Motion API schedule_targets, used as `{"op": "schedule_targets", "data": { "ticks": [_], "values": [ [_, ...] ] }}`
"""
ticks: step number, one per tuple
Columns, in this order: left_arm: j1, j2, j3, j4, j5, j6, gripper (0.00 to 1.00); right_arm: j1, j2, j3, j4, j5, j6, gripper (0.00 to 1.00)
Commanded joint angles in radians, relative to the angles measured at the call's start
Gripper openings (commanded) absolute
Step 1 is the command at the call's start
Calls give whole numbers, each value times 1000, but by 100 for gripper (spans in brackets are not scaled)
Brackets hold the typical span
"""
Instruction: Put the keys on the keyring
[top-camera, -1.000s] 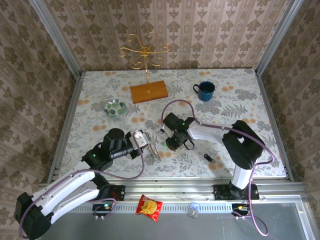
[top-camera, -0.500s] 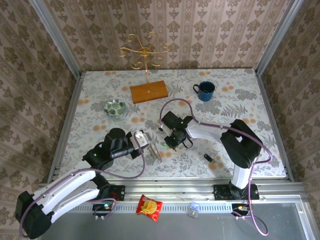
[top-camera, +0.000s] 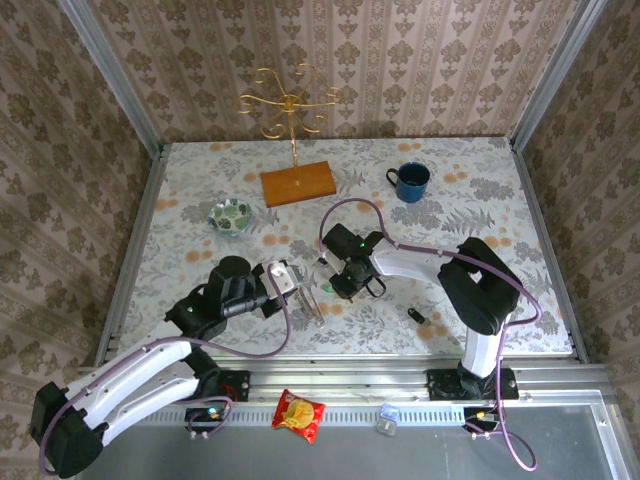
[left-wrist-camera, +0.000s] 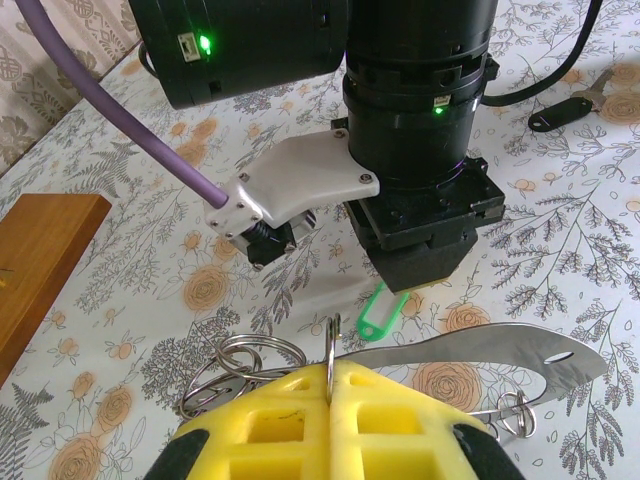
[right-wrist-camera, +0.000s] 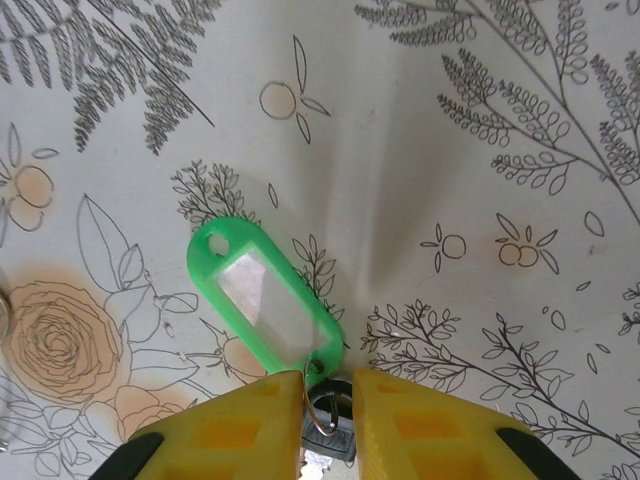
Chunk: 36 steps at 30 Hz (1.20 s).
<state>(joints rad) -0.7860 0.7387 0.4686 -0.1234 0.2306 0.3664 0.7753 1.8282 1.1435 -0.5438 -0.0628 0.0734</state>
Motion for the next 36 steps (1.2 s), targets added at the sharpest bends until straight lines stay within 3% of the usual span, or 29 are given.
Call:
{"op": "schedule_targets", "data": {
  "ticks": [1,11,17,25,36],
  "values": [
    [-7,-3,7,31,9,-5,0,3,16,21,-42,7,-14,20],
    [-6,-3,13,26,3,-21,0,2,-74,-2,-15,-17,-14,0],
    [-8,-3,18,50,30,-91,0,2,-295,-121,106,-51,-38,0],
    [-11,12,26,61,49,-129,0,5,-573,-306,371,-279,-192,0],
    [-15,64,57,86,93,-98,0,6,-585,-266,398,-432,-276,0]
  ]
}}
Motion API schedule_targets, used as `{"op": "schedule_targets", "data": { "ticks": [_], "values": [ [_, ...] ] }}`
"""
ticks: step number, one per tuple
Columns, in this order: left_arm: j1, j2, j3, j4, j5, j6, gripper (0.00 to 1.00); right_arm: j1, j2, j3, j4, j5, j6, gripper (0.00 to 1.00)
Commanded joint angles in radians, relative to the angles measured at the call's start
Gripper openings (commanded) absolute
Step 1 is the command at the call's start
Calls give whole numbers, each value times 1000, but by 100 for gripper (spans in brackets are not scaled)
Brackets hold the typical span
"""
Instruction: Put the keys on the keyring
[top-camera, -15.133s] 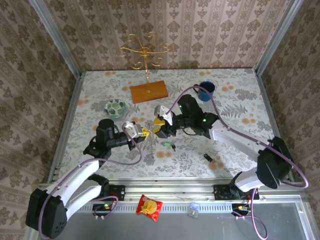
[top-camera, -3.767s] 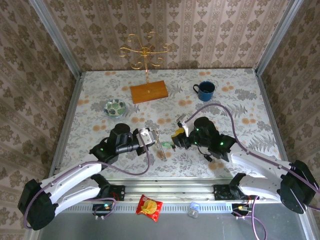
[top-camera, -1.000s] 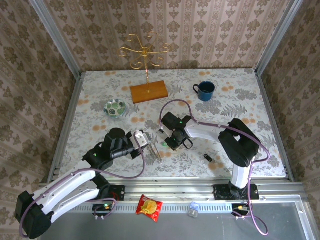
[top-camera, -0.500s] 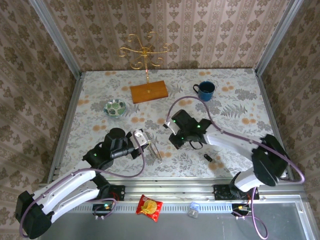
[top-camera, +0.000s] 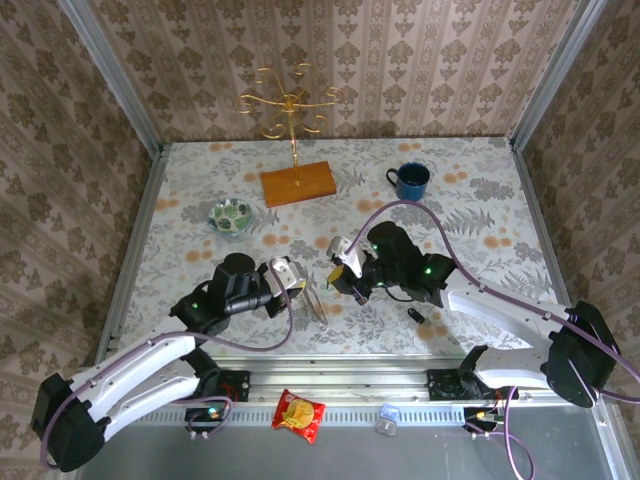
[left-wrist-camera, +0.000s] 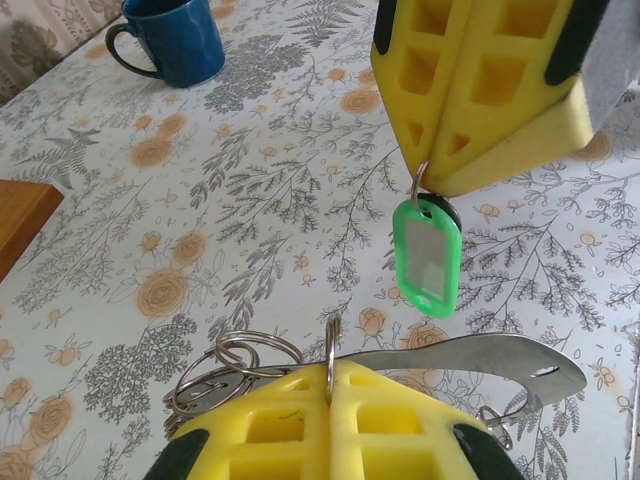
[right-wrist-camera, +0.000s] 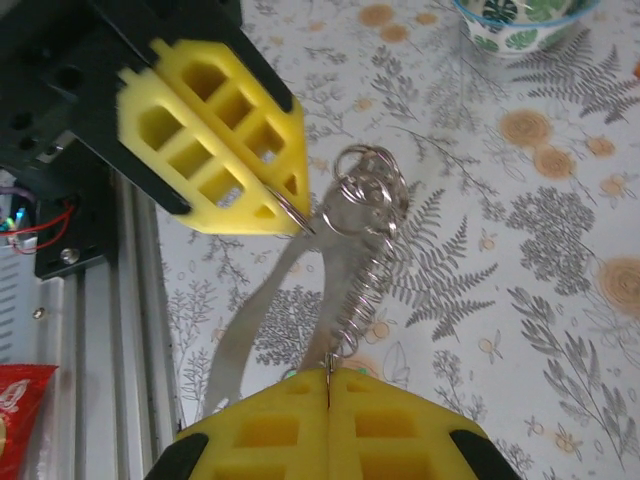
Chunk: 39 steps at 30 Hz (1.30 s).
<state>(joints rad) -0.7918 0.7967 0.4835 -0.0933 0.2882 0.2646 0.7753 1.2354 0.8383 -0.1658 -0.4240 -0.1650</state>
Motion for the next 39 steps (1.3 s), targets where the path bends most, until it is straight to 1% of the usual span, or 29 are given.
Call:
{"op": "schedule_targets", "data": {
  "ticks": [1,10,22,26,32,34,39],
  "values": [
    [-9,13,45,58,41,6,0,8,14,46,20,-71,-36,0],
    [-11,59,64,71,54,13,0,20,70,111,15,-94,-27,0],
    [-18,62,67,65,45,22,0,30,123,152,2,-98,-10,0],
    [-19,62,66,62,48,26,0,29,143,168,-9,-61,11,0],
    [-22,54,61,60,44,35,0,24,148,195,-61,30,39,0],
    [-23,53,61,59,39,41,0,22,178,200,-85,39,42,0],
    [-25,54,60,58,29,47,0,18,179,199,-125,28,41,0]
  ]
}}
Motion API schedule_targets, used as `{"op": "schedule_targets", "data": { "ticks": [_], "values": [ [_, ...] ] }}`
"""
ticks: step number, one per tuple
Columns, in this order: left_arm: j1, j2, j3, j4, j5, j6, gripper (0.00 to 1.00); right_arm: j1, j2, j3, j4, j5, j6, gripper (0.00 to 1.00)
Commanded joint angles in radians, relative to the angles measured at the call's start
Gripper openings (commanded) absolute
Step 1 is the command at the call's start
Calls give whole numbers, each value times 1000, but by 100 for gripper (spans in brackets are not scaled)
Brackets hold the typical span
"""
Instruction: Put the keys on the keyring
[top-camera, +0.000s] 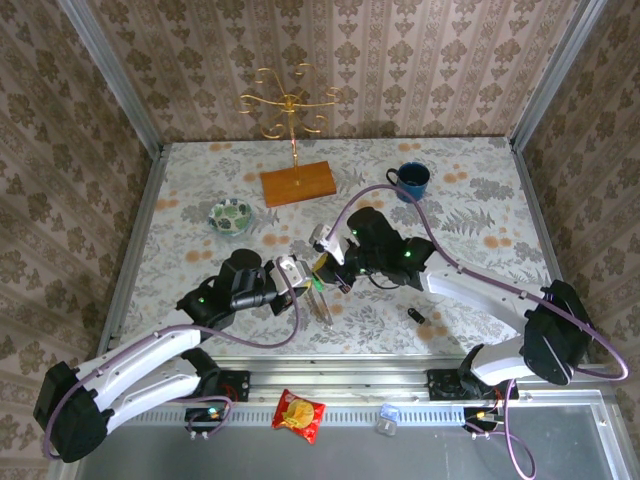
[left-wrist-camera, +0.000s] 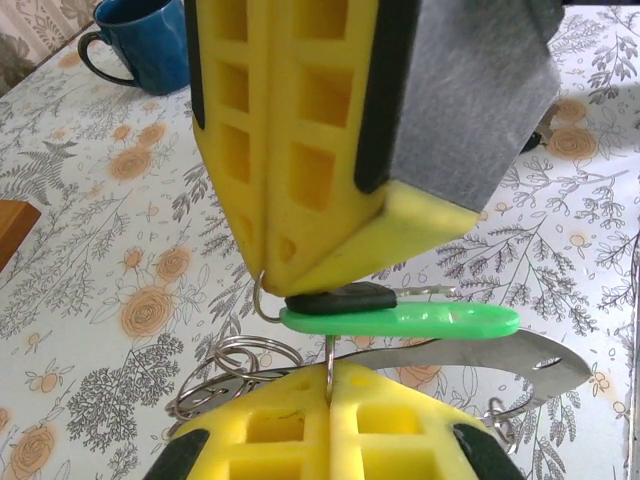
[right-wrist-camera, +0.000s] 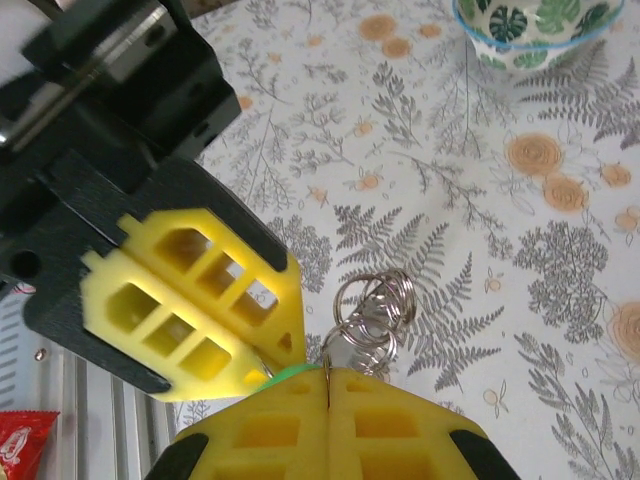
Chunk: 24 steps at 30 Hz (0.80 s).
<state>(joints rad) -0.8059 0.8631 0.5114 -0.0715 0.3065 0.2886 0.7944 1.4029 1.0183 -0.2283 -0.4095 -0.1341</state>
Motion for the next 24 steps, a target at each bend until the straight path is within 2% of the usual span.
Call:
{"op": "schedule_targets", "data": {
  "ticks": [1,5,11,14,17,18,21,24],
  "values": [
    [-12,-12,32,38,10,23,0,-1,9,19,-67,2,10,0],
    [-13,-7,33,31,3,21,0,-2,-6,3,-50,-16,14,0],
    [-16,-4,36,30,-3,23,0,-3,-121,-84,43,5,-37,0],
    [-17,-2,36,31,-6,24,0,-1,-176,-156,122,87,-82,0],
    [-18,2,36,35,-7,25,0,10,-218,-215,208,230,-124,0],
    [-19,3,36,35,-7,26,0,10,-231,-226,227,244,-126,0],
    [-19,5,38,36,-6,27,0,10,-245,-240,245,178,-136,0],
    [-20,10,41,35,-7,27,0,7,-252,-241,255,214,-120,0]
  ]
}}
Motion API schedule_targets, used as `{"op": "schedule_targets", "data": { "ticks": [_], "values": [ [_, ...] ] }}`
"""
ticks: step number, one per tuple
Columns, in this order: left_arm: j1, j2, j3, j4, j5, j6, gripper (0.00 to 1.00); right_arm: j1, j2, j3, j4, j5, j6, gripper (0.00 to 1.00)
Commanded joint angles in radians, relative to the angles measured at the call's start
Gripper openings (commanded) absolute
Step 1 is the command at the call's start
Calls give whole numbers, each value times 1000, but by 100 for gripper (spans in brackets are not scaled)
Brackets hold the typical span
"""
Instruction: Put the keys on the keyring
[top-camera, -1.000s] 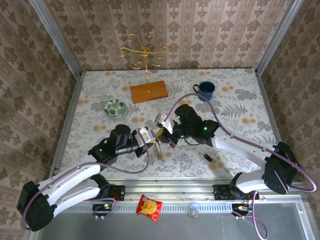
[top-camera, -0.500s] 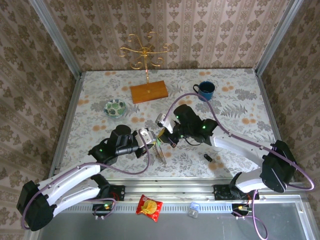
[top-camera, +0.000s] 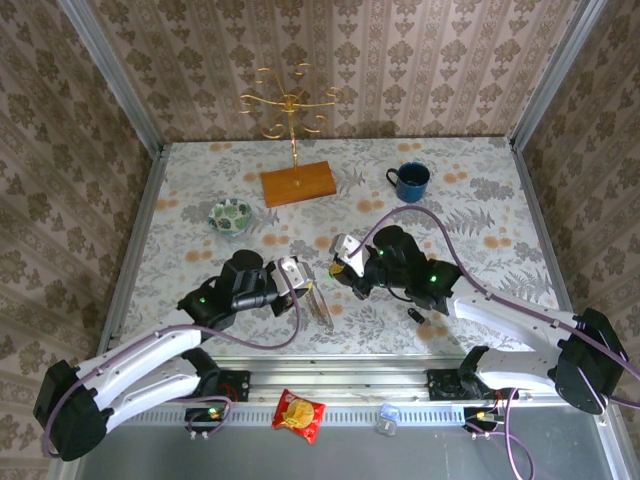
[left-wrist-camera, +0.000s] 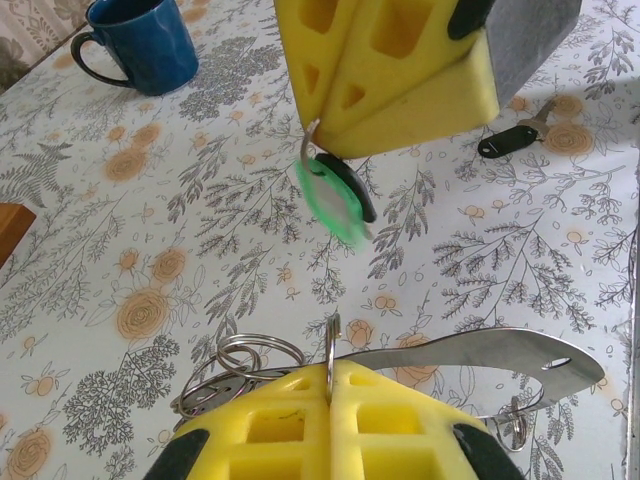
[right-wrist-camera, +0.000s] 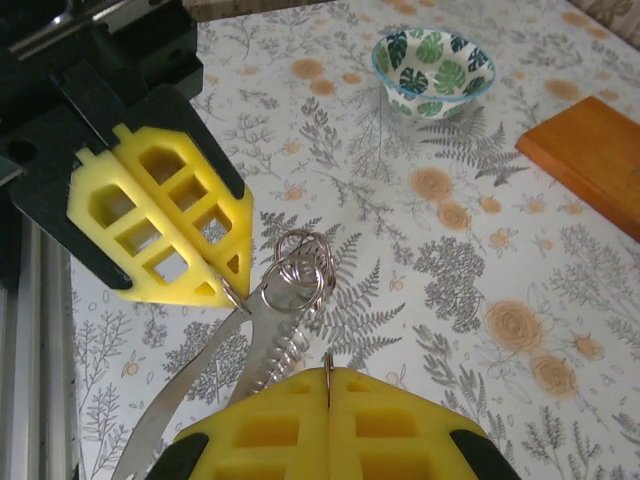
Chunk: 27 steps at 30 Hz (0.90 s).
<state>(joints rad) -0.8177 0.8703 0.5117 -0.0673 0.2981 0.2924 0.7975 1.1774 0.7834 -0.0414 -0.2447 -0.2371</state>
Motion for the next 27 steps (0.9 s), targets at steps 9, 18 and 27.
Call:
{"op": "schedule_targets", "data": {
  "ticks": [9,18,27],
  "values": [
    [-11,7,42,39,5,22,0,-5,2,15,-29,-33,-46,0],
    [-12,19,40,52,15,23,0,-5,77,72,-31,-191,13,0],
    [-12,27,44,62,17,22,0,-2,118,101,-26,-242,32,0]
  ]
}}
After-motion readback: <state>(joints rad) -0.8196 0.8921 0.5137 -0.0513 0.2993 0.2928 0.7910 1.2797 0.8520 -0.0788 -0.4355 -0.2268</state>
